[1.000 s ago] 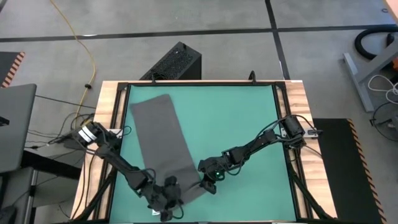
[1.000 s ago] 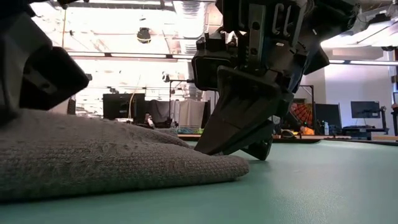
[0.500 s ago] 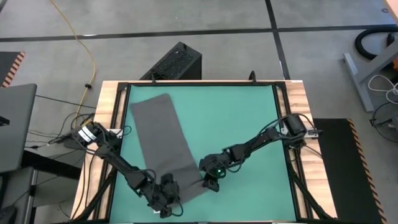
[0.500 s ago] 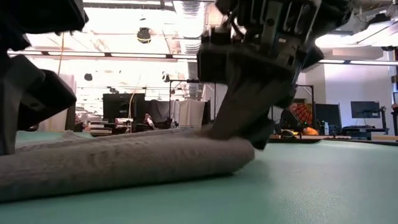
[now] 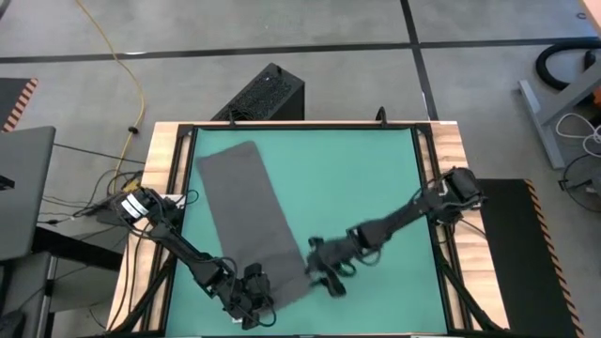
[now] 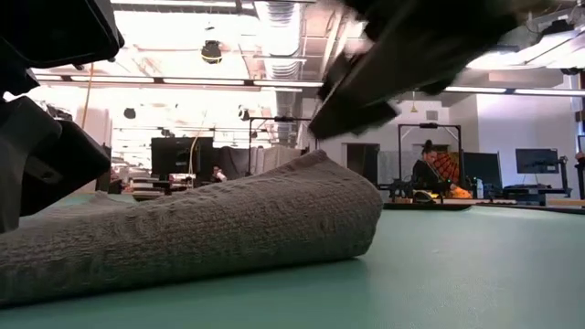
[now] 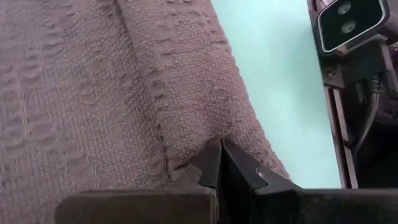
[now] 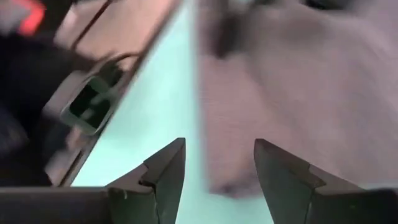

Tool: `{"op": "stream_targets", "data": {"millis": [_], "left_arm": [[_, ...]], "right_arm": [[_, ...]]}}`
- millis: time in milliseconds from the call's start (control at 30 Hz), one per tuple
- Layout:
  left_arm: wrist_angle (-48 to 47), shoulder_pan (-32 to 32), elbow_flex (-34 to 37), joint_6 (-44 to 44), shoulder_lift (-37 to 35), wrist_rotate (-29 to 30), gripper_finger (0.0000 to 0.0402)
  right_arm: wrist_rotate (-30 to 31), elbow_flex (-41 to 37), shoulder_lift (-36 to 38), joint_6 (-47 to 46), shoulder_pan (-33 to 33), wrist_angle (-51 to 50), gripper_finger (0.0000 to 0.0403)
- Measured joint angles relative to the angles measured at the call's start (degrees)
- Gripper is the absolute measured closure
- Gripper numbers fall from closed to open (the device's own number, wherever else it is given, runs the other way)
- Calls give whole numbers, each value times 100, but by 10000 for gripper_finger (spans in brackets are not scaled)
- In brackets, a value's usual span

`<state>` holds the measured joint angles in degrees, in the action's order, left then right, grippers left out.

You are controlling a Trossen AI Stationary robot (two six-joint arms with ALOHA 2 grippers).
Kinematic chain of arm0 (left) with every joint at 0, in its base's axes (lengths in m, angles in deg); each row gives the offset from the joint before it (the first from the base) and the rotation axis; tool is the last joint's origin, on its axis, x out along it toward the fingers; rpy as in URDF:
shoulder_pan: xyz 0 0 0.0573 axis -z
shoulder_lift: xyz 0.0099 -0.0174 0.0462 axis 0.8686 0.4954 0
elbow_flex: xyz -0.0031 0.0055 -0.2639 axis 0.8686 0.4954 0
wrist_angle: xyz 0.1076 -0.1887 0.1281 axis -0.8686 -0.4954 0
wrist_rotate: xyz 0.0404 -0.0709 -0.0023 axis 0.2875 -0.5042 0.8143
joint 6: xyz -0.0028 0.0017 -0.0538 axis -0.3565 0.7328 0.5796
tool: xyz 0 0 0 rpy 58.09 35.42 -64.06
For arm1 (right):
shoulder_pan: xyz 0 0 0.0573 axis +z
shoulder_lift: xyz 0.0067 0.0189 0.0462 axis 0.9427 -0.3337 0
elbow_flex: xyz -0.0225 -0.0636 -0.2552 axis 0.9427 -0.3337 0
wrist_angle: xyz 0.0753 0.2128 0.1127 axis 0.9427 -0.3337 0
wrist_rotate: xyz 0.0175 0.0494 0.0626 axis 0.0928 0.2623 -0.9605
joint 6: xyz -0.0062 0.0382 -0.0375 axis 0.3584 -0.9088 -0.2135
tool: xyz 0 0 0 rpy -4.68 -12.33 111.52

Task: Roll towel
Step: Roll the gray towel

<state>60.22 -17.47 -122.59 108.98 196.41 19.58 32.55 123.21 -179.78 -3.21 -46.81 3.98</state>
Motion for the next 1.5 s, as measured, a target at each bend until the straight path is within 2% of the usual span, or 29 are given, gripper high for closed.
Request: {"op": "stream_targets", "data": {"millis": [133, 233, 367, 767, 967, 1067, 1133, 1233, 1333, 1400, 1500], "left_arm": [[-8, -9, 0, -24, 5, -13, 401], [10, -9, 0, -41, 10, -8, 401], [20, -9, 0, -42, 10, -71, 401], [60, -11, 4, -41, 21, -101, 401], [77, -5, 7, -49, 12, -112, 401], [74, 54, 13, -204, -112, -45, 401], [29, 102, 17, -297, -242, 112, 401], [-37, 155, 20, -394, -369, 227, 401], [-95, 184, 20, -411, -432, 377, 401], [-214, 181, 20, -406, -432, 439, 401], [-231, 162, 20, -419, -432, 600, 401]], "right_arm": [[356, 4, -254, 1416, 521, 429, 188], [913, 4, -439, 1840, 760, 728, 188], [1652, 2, -545, 1864, 828, 737, 188], [1625, 9, -1092, 1661, 681, 897, 188], [1781, 20, -1185, 1078, 607, 755, 192], [1772, 22, -1182, 885, 555, 674, 217], [1721, 26, -1176, 795, 531, 631, 248], [1541, 32, -1167, 583, 461, 549, 312], [1086, 31, -1161, 260, 376, 530, 376], [704, 26, -1159, -66, 291, 551, 384], [-109, 20, -1114, -799, 115, 528, 375]]}}
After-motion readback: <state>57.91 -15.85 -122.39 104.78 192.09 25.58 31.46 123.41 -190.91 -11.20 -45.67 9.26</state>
